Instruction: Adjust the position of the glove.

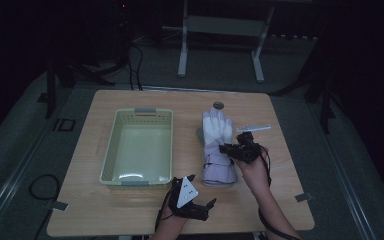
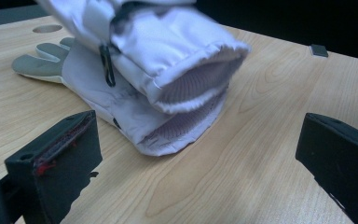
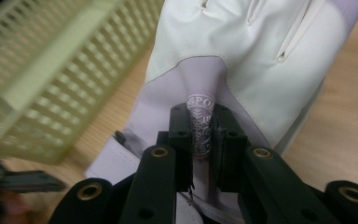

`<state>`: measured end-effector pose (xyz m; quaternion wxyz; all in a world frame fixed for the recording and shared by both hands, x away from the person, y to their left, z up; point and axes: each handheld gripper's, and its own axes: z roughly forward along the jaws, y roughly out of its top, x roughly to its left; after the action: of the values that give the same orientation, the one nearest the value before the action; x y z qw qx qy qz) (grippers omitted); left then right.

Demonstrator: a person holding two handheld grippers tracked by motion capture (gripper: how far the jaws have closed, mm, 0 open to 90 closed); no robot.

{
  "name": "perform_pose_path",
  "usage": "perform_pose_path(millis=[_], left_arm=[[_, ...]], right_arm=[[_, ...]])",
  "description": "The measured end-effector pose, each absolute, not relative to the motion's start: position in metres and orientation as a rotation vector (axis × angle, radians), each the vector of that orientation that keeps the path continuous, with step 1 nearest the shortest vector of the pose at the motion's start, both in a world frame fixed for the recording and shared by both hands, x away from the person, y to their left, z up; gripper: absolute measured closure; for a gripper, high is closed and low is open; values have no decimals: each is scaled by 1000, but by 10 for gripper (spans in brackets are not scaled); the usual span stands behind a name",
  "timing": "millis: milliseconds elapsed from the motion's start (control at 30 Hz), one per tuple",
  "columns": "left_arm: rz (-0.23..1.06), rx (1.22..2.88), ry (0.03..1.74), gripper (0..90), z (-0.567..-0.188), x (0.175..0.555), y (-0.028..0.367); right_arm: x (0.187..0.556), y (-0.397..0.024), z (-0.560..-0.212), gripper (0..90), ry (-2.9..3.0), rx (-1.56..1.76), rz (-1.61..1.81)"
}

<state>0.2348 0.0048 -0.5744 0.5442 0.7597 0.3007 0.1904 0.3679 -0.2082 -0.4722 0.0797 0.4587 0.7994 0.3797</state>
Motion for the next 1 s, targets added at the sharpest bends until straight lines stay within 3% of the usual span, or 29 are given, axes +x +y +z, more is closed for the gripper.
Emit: perform_pose_path(millis=[333, 467, 567, 700, 767, 900, 1000], left_arm=[[447, 1800, 717, 2, -575, 235, 5], [446, 1800, 718, 2, -575, 235, 5], [440, 1799, 719, 2, -574, 236, 5], [426, 1794, 729, 2, -575, 237, 7], [425, 1793, 732, 2, -575, 237, 7], [439, 1788, 729, 2, -575, 236, 5], [429, 1781, 705, 2, -575, 235, 4]], right_arm=[[378, -213, -503, 795, 2408, 1445, 1054], [378, -207, -505, 754, 2419, 1408, 1038], [377, -207, -502, 631, 2417, 1364, 1067], [375, -213, -495, 379, 2394, 1292, 1134], [373, -219, -493, 347, 2385, 1261, 1161], [370, -231, -489, 175, 2393, 1188, 1257], [367, -240, -488, 139, 2389, 1159, 1304]])
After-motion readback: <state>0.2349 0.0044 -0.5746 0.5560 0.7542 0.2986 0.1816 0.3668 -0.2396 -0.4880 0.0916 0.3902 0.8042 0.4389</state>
